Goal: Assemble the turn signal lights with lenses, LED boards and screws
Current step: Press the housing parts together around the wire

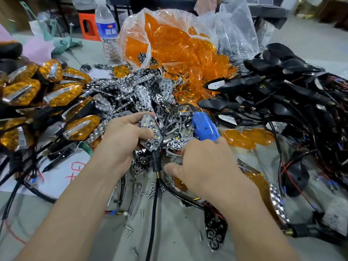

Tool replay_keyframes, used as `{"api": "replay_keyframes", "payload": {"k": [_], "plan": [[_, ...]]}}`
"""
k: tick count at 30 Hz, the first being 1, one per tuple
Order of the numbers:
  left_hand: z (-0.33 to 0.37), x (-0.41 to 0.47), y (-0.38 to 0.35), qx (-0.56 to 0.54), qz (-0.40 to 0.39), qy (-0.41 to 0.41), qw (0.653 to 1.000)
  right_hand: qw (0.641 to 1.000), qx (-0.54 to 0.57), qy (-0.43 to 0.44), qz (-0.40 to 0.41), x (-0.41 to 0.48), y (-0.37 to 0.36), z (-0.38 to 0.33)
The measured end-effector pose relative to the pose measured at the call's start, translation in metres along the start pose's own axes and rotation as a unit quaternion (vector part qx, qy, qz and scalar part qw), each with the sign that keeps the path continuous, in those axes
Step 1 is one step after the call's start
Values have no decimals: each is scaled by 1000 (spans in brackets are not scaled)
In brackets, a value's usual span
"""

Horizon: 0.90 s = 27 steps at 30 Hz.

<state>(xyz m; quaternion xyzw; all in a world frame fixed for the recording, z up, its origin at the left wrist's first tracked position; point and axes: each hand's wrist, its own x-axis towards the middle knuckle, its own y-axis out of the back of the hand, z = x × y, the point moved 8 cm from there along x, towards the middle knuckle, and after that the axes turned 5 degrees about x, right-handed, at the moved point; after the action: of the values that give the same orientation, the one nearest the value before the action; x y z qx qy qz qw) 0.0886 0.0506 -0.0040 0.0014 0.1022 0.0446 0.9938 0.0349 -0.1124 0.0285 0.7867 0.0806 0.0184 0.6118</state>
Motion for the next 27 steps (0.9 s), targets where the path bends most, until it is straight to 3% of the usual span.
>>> {"api": "replay_keyframes", "payload": {"k": [3, 7, 12, 15, 19, 21, 22, 24, 27], "plan": [[0, 1, -1, 14, -8, -11, 1000, 999, 29, -11, -9, -1, 5, 6], [0, 1, -2, 26, -9, -19, 999, 988, 148, -39, -27, 1, 17, 22], [1, 0, -4, 22, -7, -19, 1000, 990, 117, -22, -72, -4, 4, 17], [1, -2, -4, 12, -10, -20, 1000, 992, 123, -20, -36, -6, 11, 23], [1, -3, -8, 9, -17, -23, 1000, 969, 245, 3, -13, 2, 23, 31], [1, -2, -10, 8, -24, -21, 999, 931, 361, -10, 43, 8, 30, 39], [1, -3, -12, 9, -30, -24, 999, 895, 439, -21, 77, 10, 31, 44], [3, -6, -19, 12, -55, -35, 998, 799, 593, -25, 97, 12, 27, 47], [7, -12, -30, 1, -94, -55, 994, 622, 782, -24, 24, 17, 6, 29]]}}
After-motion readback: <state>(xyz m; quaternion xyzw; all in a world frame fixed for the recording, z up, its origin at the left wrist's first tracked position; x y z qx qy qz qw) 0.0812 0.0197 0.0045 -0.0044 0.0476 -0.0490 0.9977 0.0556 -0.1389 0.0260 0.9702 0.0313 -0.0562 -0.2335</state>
